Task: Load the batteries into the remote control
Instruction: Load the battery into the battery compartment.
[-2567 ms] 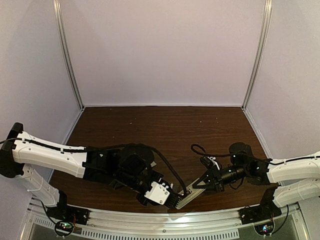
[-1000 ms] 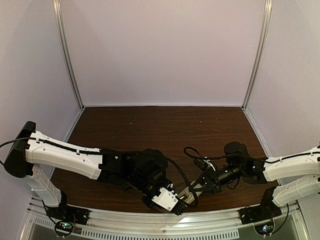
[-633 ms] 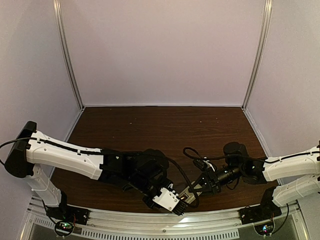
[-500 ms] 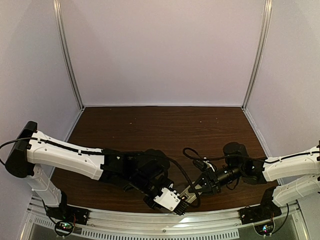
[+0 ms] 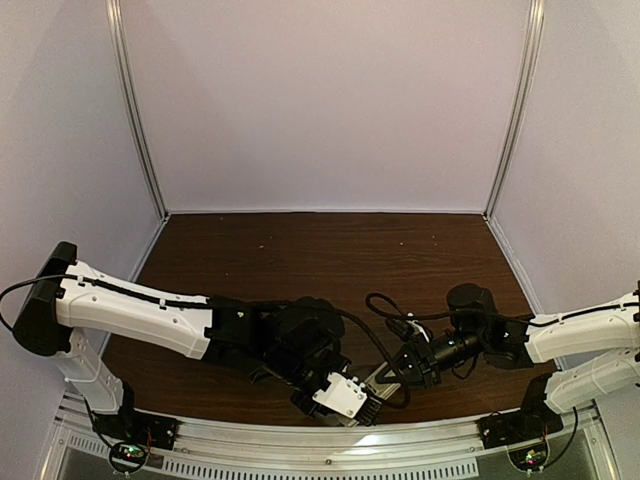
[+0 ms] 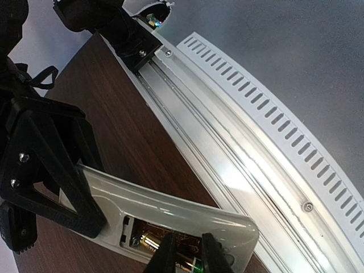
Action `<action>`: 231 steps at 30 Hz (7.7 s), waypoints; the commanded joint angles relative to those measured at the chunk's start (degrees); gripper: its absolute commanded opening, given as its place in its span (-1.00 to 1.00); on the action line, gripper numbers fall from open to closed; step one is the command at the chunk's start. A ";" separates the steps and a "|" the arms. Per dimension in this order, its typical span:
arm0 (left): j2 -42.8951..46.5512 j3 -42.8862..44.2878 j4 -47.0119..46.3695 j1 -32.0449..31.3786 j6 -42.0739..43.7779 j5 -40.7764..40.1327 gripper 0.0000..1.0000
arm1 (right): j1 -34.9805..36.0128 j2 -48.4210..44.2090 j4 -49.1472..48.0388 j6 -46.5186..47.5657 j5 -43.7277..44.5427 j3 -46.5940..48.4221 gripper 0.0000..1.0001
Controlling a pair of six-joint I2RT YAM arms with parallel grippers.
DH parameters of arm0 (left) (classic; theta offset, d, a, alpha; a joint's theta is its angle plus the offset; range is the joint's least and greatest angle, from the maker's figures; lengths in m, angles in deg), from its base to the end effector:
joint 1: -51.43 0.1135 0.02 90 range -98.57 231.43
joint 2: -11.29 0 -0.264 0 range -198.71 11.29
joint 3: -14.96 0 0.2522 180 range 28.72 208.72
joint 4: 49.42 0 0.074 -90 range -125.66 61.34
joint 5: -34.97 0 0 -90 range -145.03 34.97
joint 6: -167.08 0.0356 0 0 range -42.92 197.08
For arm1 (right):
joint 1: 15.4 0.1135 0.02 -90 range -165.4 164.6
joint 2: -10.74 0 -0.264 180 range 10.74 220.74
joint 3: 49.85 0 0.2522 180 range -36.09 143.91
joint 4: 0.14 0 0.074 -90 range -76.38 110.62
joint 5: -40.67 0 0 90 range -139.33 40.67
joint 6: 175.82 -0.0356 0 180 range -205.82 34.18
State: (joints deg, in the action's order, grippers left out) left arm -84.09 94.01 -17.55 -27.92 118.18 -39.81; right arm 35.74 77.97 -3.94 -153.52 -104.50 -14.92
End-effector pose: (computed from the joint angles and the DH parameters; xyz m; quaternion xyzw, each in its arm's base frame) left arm 0.0572 -0.3545 0.2247 0.8272 0.4188 -0.2327 0.2935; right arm 0.1114 0.1849 0.1772 0.1246 -0.7879 -0.5926 0.1121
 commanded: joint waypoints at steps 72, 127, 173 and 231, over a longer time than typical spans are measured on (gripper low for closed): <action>3.85 4.06 1.41 -0.94 -58.54 -20.98 0.03 | 0.63 -3.54 -9.31 -4.96 8.48 -3.01 -1.00; -1.24 9.46 6.22 -1.01 -56.22 -22.01 0.09 | -0.24 -5.20 -6.67 -4.24 7.13 -2.93 -1.00; 10.30 -3.33 0.03 -7.58 -4.19 -6.69 -0.38 | 1.37 0.96 3.05 5.06 -6.84 4.76 -1.00; 0.77 0.98 4.56 -6.17 -7.46 -10.04 -0.76 | 5.72 2.22 -0.03 3.64 -8.09 7.57 -1.00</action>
State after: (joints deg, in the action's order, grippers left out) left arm -81.84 94.87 -13.84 -35.70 111.49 -47.63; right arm 39.61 80.89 1.00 -149.04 -109.14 -9.96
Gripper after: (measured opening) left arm 0.125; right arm 0.225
